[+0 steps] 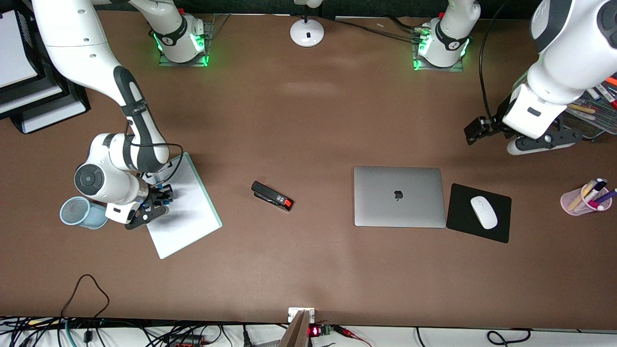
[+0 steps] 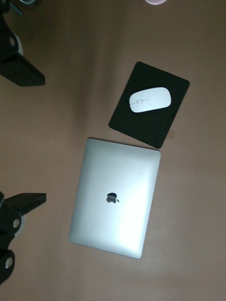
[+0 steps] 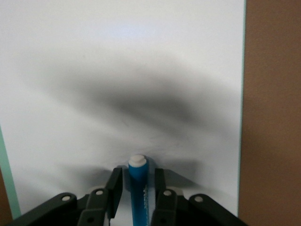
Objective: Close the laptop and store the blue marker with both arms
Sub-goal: 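Raise the left gripper away while the right gripper grasps and lifts the marker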
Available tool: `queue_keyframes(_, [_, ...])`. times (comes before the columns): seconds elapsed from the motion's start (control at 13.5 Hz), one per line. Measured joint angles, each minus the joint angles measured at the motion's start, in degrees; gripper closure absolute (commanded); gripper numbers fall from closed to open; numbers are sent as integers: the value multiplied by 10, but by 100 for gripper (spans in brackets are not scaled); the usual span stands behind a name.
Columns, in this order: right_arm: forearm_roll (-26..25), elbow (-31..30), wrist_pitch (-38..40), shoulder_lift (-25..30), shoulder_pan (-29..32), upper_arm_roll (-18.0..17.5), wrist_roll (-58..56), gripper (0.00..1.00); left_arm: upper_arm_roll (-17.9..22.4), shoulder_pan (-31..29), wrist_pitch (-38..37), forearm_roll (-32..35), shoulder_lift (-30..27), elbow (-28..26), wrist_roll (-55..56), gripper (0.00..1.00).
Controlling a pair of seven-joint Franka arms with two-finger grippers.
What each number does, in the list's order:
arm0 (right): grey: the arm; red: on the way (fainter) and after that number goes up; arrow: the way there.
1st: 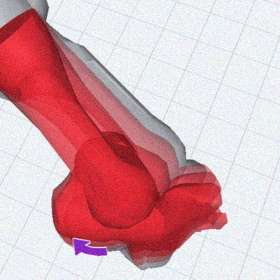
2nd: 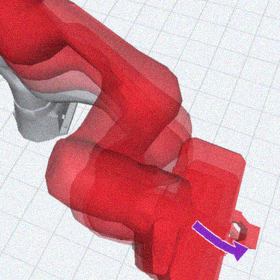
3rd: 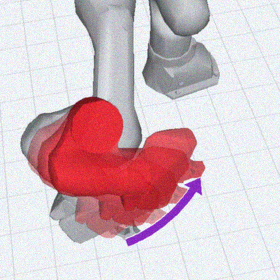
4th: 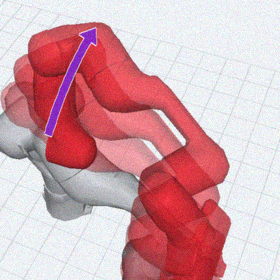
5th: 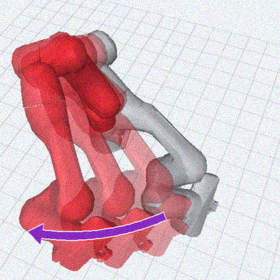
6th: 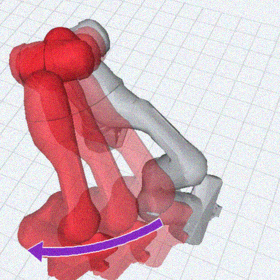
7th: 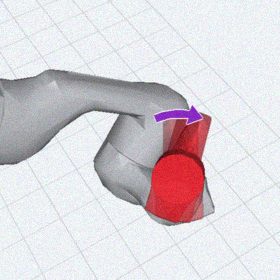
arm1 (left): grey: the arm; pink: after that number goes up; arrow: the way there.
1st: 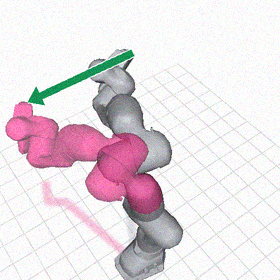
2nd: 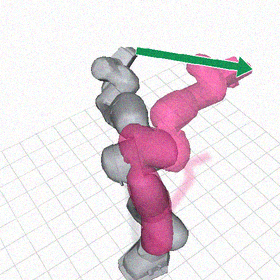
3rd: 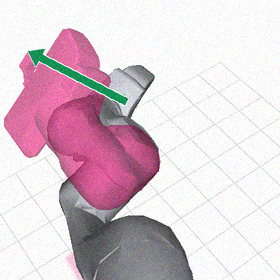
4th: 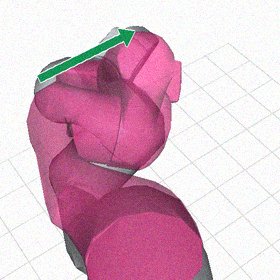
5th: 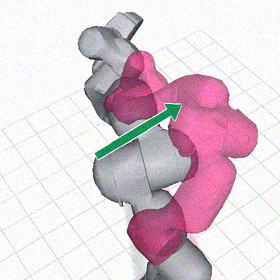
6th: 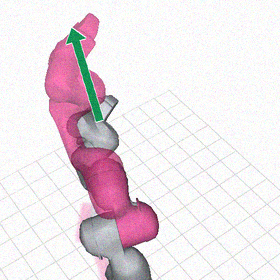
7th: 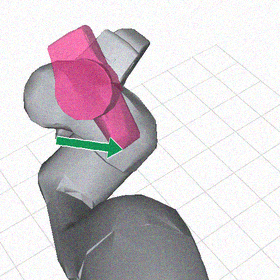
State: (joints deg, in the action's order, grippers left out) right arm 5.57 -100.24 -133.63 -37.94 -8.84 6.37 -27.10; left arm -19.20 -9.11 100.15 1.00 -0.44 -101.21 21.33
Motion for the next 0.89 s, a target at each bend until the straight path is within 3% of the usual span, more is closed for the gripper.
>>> queue_keyframes(0.37, [0,4,0,-1,0,0,-2,83,2,-1,-70,1,-6,53,-3,0])
queue_keyframes(0.89, [0,5,0,-3,0,0,-10,84,2,-26,-121,1,-6,96,-71,0])
